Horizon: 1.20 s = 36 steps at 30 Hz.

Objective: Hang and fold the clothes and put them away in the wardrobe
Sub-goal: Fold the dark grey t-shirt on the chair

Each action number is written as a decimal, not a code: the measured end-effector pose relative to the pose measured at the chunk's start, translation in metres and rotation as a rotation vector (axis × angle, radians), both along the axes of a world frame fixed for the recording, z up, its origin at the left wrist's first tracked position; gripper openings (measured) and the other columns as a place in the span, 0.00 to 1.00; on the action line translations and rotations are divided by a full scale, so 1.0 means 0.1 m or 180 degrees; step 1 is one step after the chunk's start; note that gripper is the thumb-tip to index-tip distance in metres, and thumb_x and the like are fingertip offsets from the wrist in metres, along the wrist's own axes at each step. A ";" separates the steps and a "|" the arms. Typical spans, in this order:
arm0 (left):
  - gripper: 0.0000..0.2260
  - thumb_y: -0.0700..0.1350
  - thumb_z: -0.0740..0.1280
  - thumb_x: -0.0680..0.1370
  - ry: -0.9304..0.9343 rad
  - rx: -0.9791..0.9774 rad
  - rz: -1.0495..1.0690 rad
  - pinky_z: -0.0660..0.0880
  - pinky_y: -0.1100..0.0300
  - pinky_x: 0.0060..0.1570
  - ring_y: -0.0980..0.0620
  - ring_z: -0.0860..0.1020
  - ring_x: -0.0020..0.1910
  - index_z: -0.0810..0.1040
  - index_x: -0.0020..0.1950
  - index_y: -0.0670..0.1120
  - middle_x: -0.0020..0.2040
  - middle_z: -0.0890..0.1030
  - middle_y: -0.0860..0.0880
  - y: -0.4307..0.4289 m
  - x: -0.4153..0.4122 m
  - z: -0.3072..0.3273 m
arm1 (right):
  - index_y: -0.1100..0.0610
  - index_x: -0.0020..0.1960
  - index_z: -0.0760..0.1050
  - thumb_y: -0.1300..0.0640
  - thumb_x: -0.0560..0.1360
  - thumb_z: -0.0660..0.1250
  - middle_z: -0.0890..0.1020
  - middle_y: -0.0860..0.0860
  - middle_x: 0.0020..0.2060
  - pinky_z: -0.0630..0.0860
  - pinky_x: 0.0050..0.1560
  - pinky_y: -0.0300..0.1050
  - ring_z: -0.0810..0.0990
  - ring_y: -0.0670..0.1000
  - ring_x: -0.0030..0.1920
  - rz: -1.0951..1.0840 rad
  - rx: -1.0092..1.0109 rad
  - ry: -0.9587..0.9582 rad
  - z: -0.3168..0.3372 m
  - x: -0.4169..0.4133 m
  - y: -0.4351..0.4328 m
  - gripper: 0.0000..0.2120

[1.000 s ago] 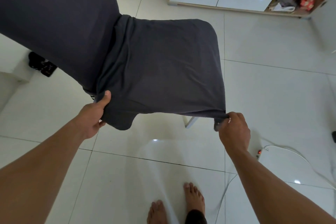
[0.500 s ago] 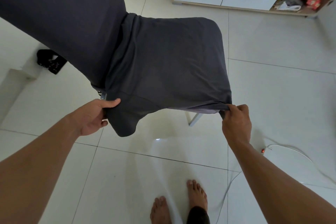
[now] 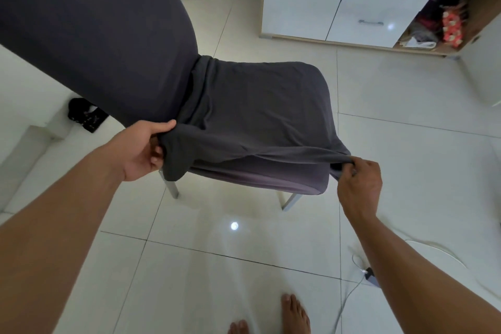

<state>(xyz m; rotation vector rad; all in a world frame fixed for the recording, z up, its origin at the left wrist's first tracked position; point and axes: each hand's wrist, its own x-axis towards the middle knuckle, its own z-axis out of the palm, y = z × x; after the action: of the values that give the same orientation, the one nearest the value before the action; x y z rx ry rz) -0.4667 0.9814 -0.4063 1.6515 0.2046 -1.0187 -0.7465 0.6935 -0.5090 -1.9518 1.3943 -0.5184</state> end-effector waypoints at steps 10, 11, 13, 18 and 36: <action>0.19 0.53 0.73 0.75 -0.0428 0.0033 0.0523 0.76 0.58 0.46 0.50 0.83 0.54 0.80 0.62 0.44 0.53 0.86 0.48 -0.42 0.28 0.09 | 0.60 0.43 0.76 0.59 0.79 0.59 0.78 0.60 0.50 0.69 0.38 0.37 0.74 0.47 0.36 0.0171 0.0090 -0.0208 0.13 0.22 -0.27 0.10; 0.20 0.53 0.74 0.75 -0.0430 0.0023 0.0553 0.77 0.58 0.46 0.50 0.83 0.54 0.80 0.62 0.44 0.54 0.86 0.48 -0.47 0.32 0.11 | 0.59 0.41 0.75 0.57 0.78 0.59 0.78 0.61 0.49 0.69 0.39 0.40 0.74 0.50 0.35 0.0178 0.0082 -0.0241 0.13 0.28 -0.32 0.10; 0.21 0.53 0.74 0.74 -0.0441 -0.0005 0.0601 0.77 0.56 0.49 0.49 0.83 0.55 0.79 0.63 0.45 0.55 0.85 0.48 -0.57 0.42 0.09 | 0.59 0.43 0.76 0.55 0.78 0.58 0.78 0.60 0.51 0.71 0.41 0.43 0.76 0.53 0.38 0.0215 -0.0035 -0.0192 0.13 0.41 -0.46 0.12; 0.23 0.45 0.73 0.75 -0.0748 -0.0100 0.0684 0.75 0.52 0.62 0.49 0.77 0.61 0.74 0.69 0.53 0.65 0.77 0.51 -0.93 0.55 -0.02 | 0.57 0.50 0.78 0.55 0.81 0.59 0.69 0.49 0.55 0.76 0.51 0.52 0.76 0.56 0.50 0.0231 -0.0222 0.0149 0.18 0.79 -0.77 0.11; 0.23 0.57 0.59 0.82 -0.4036 0.3063 -0.2779 0.56 0.45 0.75 0.43 0.55 0.79 0.66 0.76 0.52 0.80 0.59 0.43 -1.62 0.50 -0.82 | 0.55 0.78 0.59 0.55 0.82 0.61 0.69 0.61 0.70 0.73 0.62 0.64 0.72 0.66 0.66 0.1009 -0.0278 0.1150 -0.36 1.26 -1.26 0.26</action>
<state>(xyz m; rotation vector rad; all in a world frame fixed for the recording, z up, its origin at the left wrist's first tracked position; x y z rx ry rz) -0.4162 0.8189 -0.4884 3.0675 -1.1145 -0.1854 -0.6210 0.5674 -0.5453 -2.3678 1.2469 -0.0805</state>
